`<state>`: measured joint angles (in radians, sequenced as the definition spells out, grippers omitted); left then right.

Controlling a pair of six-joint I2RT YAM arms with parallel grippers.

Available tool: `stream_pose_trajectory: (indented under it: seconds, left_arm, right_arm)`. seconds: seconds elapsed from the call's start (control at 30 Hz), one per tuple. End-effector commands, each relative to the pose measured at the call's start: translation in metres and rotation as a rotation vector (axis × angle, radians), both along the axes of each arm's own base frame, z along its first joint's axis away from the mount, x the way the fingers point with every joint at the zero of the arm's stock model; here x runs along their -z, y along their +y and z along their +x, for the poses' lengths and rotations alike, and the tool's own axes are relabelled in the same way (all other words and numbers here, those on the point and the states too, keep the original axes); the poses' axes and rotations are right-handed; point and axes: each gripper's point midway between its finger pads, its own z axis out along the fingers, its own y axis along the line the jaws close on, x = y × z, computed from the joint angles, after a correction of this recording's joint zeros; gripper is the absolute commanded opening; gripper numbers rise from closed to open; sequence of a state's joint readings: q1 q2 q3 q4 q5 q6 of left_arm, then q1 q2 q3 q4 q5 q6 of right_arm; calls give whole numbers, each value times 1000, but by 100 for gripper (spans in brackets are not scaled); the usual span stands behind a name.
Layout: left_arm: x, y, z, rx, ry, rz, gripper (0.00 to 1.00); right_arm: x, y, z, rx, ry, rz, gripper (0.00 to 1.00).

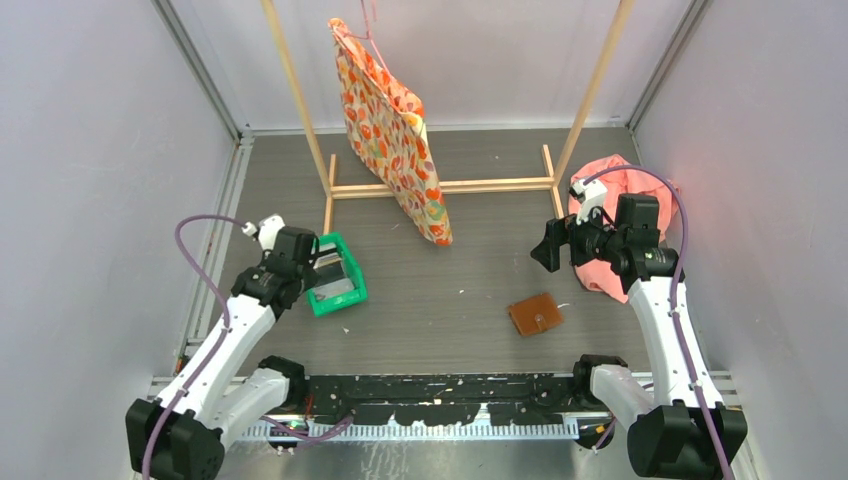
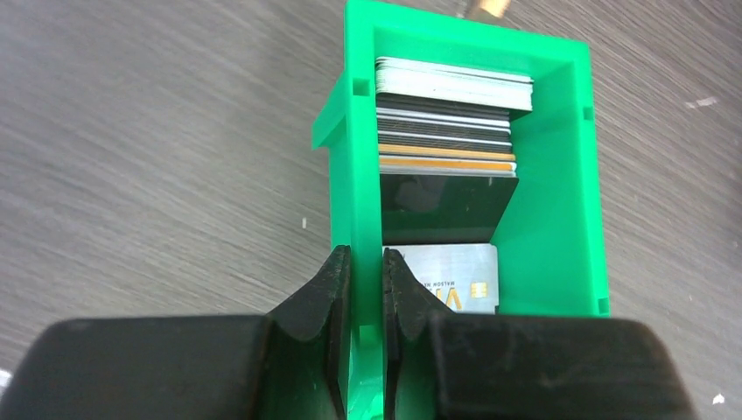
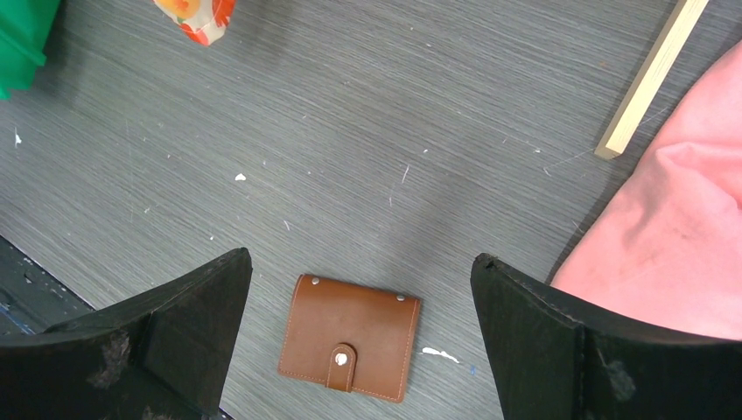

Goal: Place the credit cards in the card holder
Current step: Move the storage box to the center of the board.

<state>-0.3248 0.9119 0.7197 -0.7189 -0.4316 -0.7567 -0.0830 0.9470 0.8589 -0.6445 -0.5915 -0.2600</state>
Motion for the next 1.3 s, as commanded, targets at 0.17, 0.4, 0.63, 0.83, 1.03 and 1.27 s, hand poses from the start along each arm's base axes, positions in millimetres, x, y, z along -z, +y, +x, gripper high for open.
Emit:
stream_pose_trajectory:
  seconds: [0.17, 0.4, 0.63, 0.83, 1.03, 1.27]
  left_arm:
    - [23, -12, 4, -95, -28, -190, 2]
    - [36, -61, 14, 55, 16, -388, 0]
    - [41, -70, 30, 68, 48, -382, 8]
    - [22, -75, 35, 148, 25, -366, 60]
    - [-33, -94, 8, 436, -93, -387, 70]
    - [-78, -170, -41, 909, -246, -716, 70]
  right_arm:
    - [-14, 4, 2, -29, -45, 14, 100]
    - [-13, 4, 2, -31, -45, 11, 100]
    - [-12, 4, 2, -31, -38, 9, 100]
    - [-7, 13, -9, -123, -7, 21, 100]
    - [5, 23, -30, -305, 37, -23, 100]
    - [44, 21, -109, -964, -31, -227, 99]
